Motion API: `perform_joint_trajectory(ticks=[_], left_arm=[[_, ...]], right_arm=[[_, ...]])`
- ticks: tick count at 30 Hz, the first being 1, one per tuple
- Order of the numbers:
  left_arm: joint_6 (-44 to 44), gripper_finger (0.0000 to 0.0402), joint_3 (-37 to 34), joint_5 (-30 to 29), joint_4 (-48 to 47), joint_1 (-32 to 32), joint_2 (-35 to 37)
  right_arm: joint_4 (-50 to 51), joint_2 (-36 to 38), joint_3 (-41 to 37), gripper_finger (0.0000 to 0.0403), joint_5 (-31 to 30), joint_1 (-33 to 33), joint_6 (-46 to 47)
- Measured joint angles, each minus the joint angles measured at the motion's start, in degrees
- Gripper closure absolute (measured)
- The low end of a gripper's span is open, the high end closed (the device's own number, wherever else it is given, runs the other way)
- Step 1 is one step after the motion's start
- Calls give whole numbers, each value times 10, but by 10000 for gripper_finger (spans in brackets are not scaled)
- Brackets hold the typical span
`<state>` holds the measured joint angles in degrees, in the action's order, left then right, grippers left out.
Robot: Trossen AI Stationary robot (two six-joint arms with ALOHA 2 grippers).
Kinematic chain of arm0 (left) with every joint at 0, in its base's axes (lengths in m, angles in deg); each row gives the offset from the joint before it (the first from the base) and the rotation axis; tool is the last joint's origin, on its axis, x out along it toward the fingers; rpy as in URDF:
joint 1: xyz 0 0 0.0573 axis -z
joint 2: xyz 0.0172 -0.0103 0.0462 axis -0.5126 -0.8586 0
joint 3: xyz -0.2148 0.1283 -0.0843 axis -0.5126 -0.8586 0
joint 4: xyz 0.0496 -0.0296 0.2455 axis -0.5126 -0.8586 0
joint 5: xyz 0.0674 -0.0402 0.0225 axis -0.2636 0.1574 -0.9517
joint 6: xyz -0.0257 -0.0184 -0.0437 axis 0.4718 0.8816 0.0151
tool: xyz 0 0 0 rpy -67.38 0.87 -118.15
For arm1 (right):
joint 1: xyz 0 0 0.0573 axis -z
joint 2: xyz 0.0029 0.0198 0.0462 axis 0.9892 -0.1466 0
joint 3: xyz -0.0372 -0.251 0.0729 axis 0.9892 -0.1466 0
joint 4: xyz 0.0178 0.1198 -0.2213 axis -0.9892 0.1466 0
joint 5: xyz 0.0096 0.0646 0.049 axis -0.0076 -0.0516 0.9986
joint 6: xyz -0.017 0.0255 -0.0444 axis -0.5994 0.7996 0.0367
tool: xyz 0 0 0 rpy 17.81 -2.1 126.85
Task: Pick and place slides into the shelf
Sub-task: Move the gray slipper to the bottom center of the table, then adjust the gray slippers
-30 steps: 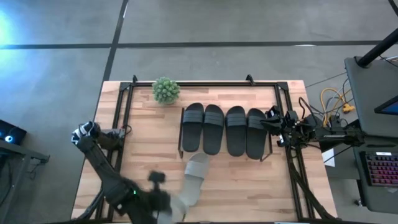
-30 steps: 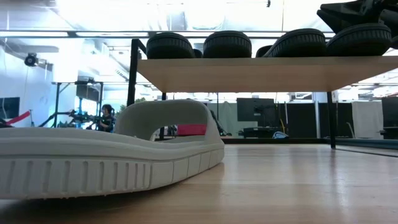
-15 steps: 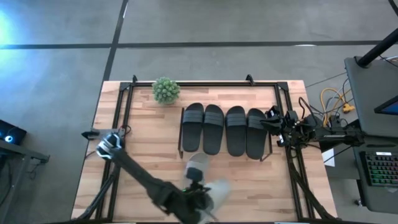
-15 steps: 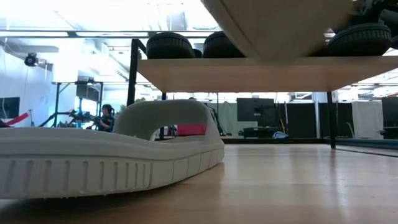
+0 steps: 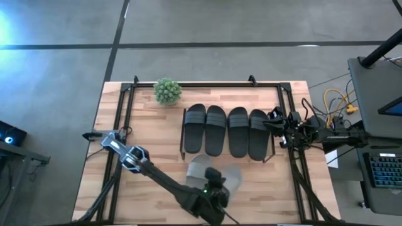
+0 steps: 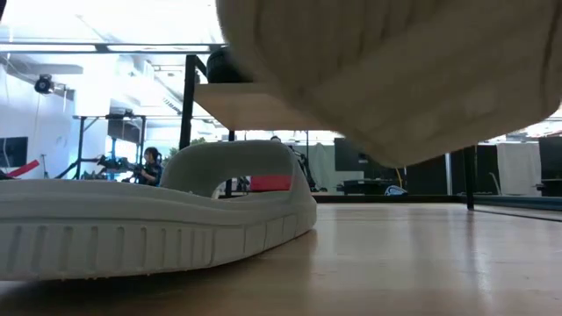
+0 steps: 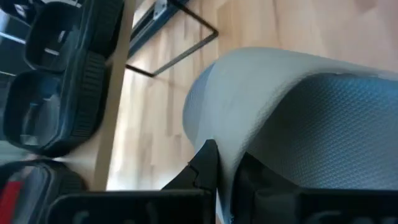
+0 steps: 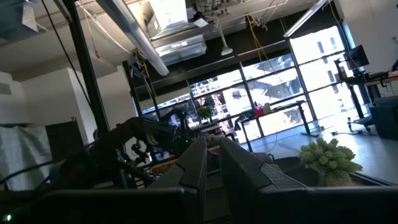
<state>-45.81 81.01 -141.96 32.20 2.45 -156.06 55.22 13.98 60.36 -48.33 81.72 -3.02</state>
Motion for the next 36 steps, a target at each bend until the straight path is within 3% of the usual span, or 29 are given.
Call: perform_joint_trajectory(ticks=[4,14,25,31,36], left_arm=[[-33,401,-1,-33,-26,-4,-27],[-25,387,-21,-42,-49,-16,-42],[19,272,-23,-5,-52,-22,-42],[22,201,-13,14,-101,-21,-41],[78,161,-6,34,-119,-15,-35]], right_arm=[[0,0,0,364,0,0,0],[0,0,0,364,0,0,0],[0,0,0,364,0,0,0],[0,0,0,364,0,0,0],[0,0,0,364,0,0,0]])
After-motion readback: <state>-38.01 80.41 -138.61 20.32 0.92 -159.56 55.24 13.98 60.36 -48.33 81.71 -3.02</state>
